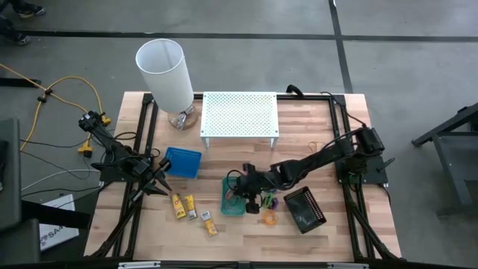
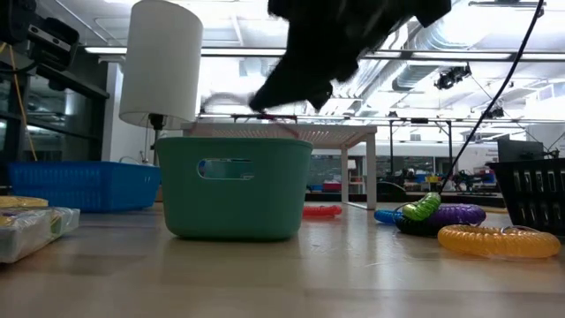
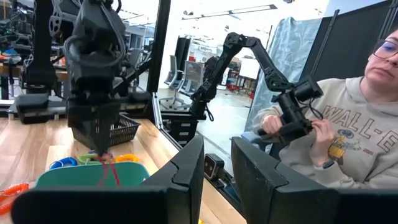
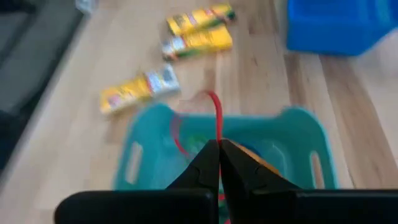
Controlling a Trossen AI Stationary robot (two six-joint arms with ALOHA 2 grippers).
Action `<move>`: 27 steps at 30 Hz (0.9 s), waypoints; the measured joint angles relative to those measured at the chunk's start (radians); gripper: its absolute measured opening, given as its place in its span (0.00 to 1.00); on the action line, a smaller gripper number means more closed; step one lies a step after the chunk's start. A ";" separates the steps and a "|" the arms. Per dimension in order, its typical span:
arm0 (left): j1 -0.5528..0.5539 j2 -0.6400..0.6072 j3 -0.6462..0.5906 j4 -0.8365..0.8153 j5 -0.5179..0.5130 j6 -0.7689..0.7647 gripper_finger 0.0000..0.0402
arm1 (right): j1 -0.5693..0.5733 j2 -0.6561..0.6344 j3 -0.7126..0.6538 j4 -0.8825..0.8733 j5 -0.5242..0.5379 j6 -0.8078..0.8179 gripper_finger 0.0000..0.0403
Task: Pick & Place Office Desk Supplies
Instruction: Put the red rubber band into the green bin, then put the yellow rubber band into the green bin
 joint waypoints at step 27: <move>0.000 0.000 0.000 0.000 0.000 0.000 0.20 | -0.009 0.002 -0.001 -0.016 0.110 0.032 0.18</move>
